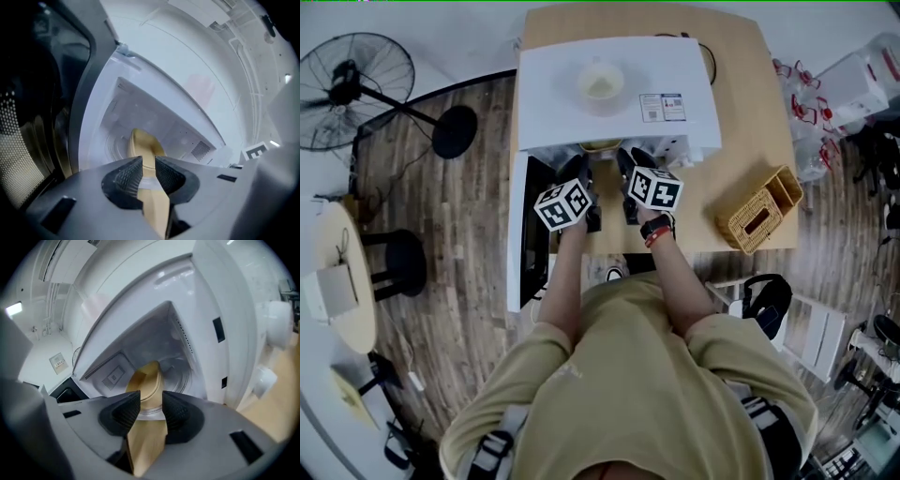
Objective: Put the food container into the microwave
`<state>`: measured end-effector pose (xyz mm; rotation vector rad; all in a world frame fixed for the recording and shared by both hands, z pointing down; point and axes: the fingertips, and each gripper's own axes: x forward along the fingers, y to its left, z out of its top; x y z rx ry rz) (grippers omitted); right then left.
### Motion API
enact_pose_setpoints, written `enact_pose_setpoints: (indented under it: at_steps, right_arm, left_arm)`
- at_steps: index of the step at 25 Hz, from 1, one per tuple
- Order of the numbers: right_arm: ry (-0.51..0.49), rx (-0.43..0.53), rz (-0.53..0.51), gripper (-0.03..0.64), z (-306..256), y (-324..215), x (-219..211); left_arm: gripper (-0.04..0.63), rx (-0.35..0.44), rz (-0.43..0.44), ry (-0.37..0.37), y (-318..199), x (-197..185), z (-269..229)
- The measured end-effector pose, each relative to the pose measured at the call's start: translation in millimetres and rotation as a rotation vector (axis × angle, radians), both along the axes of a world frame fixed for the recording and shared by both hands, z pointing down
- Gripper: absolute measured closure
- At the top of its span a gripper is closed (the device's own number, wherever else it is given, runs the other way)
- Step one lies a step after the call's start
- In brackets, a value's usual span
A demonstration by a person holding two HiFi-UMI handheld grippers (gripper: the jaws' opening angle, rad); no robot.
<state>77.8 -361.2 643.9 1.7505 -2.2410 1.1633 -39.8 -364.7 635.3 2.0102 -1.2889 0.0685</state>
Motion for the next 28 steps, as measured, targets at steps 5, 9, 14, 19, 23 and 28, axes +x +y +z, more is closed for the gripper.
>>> enact_pose_setpoints:
  at_steps: [5,9,14,19,23,28]
  right_arm:
    - [0.053,0.02,-0.016,0.459,-10.5,26.1,2.3]
    - [0.08,0.044,-0.019,0.459,-18.1,48.1,4.3]
    - [0.1,0.068,-0.018,0.462,-27.0,75.3,6.3]
    - [0.125,0.091,-0.02,0.472,-36.7,95.6,1.5]
    - [0.15,0.112,-0.034,0.488,-42.9,109.9,-8.6]
    - [0.159,0.118,-0.033,0.522,-42.1,123.6,-16.4]
  left_arm:
    - [0.517,0.037,0.018,-0.069,24.0,1.1,-9.5]
    - [0.517,0.06,0.042,-0.097,43.8,5.0,-14.4]
    - [0.518,0.092,0.064,-0.114,67.8,8.1,-21.7]
    - [0.52,0.131,0.075,-0.151,87.0,2.0,-31.9]
    - [0.531,0.149,0.073,-0.179,99.4,-6.4,-35.0]
    - [0.543,0.157,0.075,-0.204,111.5,-13.6,-34.0]
